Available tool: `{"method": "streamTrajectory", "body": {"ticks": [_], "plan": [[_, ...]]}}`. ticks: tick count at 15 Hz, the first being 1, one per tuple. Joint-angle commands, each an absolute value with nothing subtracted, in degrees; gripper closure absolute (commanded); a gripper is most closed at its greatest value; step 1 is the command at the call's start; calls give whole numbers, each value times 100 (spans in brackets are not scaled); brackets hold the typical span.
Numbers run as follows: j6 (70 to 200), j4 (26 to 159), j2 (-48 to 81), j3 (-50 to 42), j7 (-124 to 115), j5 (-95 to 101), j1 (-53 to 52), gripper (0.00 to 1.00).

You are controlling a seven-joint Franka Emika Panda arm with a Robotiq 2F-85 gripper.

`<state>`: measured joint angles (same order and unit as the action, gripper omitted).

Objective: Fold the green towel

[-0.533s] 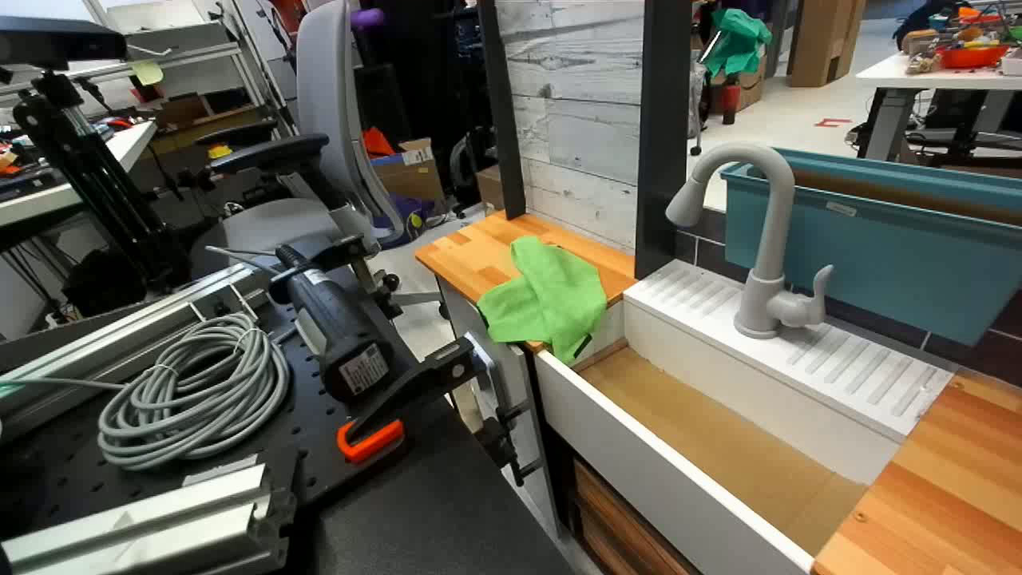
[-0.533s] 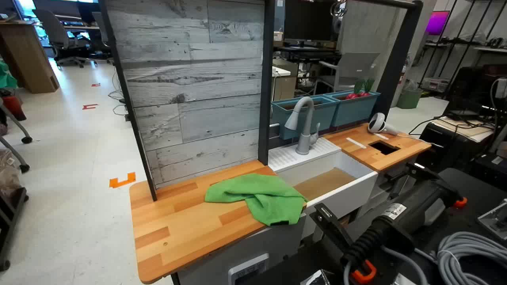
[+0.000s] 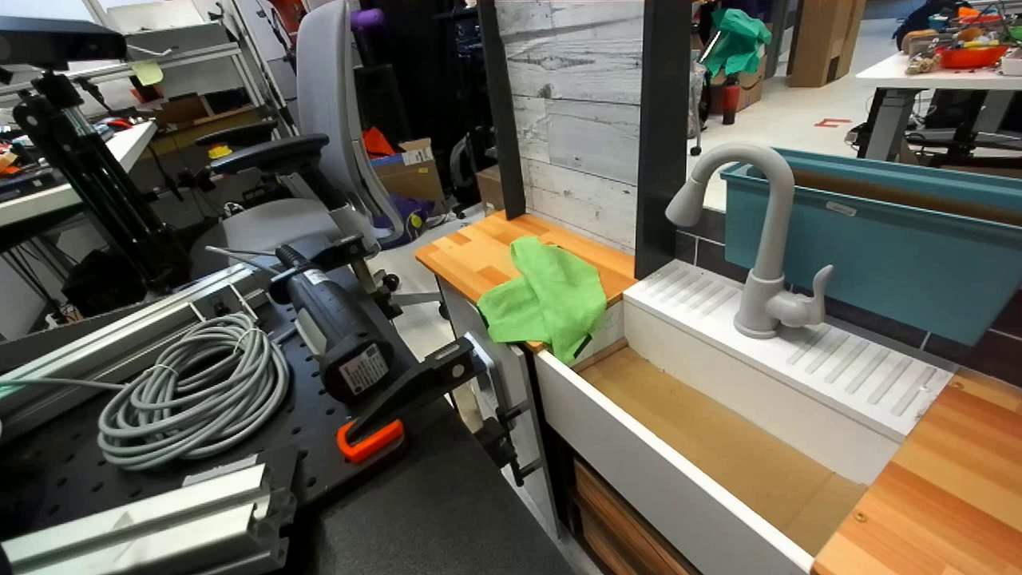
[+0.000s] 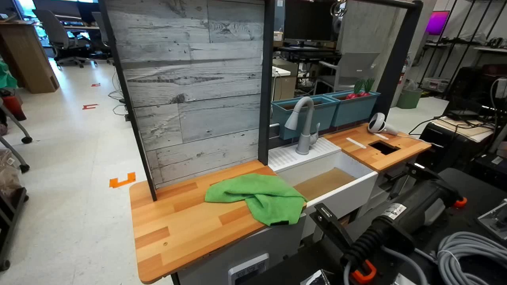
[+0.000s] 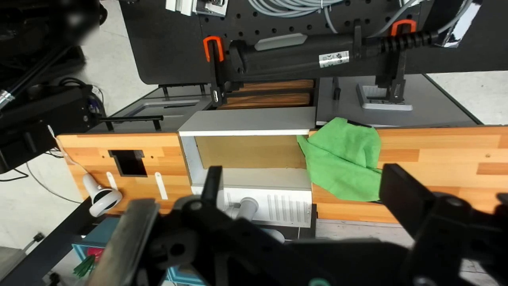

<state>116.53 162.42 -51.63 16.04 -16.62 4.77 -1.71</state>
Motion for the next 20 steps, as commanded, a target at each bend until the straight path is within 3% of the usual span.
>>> {"method": "streamTrajectory", "body": {"ticks": [1,9,18,19,20], "plan": [[11635,16230,-5146,1539,-1712,537,-240,0],[12089,16154,-4659,1643,-2282,763,152,0],[14358,15577,-2305,1812,-3527,1683,1222,0],[13926,15874,-3002,1610,-3230,1488,874,0],[14023,15823,-2781,1585,-3270,1518,906,0]]}}
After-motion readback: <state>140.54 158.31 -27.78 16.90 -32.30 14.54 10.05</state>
